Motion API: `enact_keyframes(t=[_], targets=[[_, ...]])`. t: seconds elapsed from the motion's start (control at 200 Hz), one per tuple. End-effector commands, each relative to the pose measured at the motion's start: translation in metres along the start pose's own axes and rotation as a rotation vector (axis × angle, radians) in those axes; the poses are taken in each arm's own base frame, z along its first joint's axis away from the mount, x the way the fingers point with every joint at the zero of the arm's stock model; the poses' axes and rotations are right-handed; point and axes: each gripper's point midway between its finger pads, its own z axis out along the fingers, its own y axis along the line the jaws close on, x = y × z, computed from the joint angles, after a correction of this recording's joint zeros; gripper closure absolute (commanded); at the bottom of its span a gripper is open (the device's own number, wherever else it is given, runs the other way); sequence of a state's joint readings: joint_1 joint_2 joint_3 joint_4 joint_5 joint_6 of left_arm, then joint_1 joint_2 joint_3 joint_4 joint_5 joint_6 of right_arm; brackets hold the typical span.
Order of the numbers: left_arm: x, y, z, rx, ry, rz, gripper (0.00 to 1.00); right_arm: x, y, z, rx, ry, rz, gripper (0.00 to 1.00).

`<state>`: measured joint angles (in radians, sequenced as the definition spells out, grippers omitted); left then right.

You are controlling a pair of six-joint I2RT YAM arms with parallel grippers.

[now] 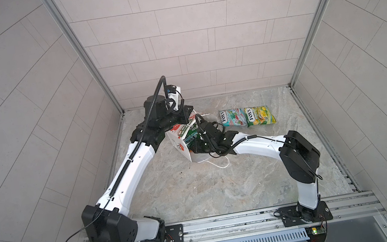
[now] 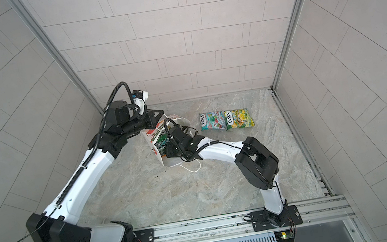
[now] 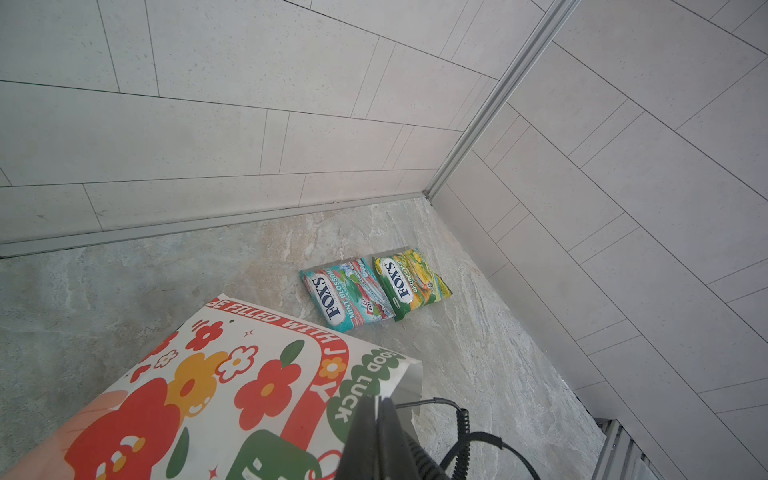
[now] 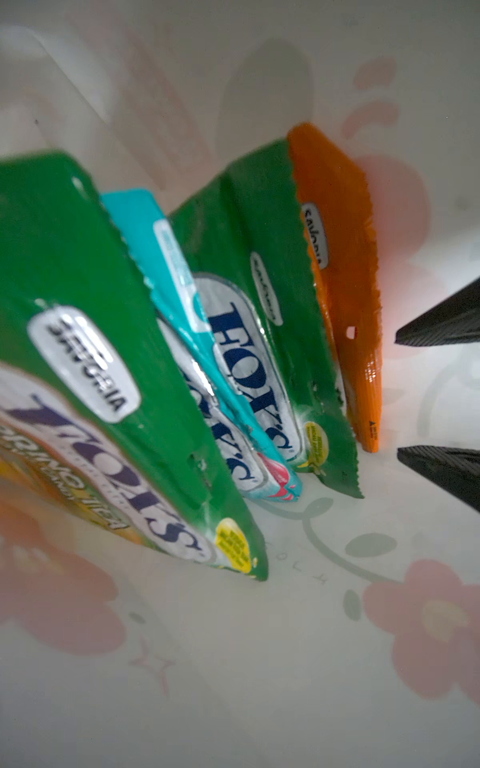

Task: Take the snacks out of the paper bag
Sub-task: 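Close the right gripper on the green Fox's Spring Tea packet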

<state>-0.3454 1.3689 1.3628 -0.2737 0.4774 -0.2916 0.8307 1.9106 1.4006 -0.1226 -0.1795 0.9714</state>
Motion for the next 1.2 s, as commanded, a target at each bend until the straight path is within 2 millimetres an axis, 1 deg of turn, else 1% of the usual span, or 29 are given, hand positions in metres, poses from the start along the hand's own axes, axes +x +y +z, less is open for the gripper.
enact_keyframes(t=[0.0, 0.09, 0.205, 0.375, 0.48, 0.701, 1.021, 1.096, 1.196], targets=[[-0.006, -0.007, -0.006, 0.017, -0.033, 0.017, 1.00, -0.011, 0.009, 0.004, -0.024, -0.050, 0.089, 0.59], [-0.007, -0.007, -0.006, 0.019, -0.034, 0.016, 1.00, -0.013, 0.009, 0.008, -0.028, -0.062, 0.120, 0.59], [-0.006, -0.007, -0.005, 0.020, -0.031, 0.015, 1.00, -0.016, 0.000, 0.009, 0.000, -0.094, 0.162, 0.60], [-0.006, -0.007, -0.005, 0.020, -0.032, 0.015, 1.00, -0.018, 0.002, 0.016, -0.011, -0.094, 0.177, 0.61], [-0.006, -0.008, -0.006, 0.021, -0.031, 0.017, 1.00, -0.020, -0.003, 0.021, 0.004, -0.098, 0.201, 0.64], [-0.006, -0.008, -0.005, 0.023, -0.030, 0.017, 1.00, -0.022, -0.013, 0.032, 0.030, -0.095, 0.215, 0.66], [-0.006, -0.008, -0.005, 0.024, -0.029, 0.016, 1.00, -0.030, -0.016, 0.048, 0.036, -0.080, 0.226, 0.67], [-0.006, -0.008, -0.005, 0.025, -0.029, 0.016, 1.00, -0.033, -0.017, 0.051, 0.040, -0.090, 0.234, 0.72], [-0.005, -0.007, -0.005, 0.020, -0.029, 0.016, 1.00, -0.038, -0.012, 0.053, 0.030, -0.094, 0.226, 0.77]])
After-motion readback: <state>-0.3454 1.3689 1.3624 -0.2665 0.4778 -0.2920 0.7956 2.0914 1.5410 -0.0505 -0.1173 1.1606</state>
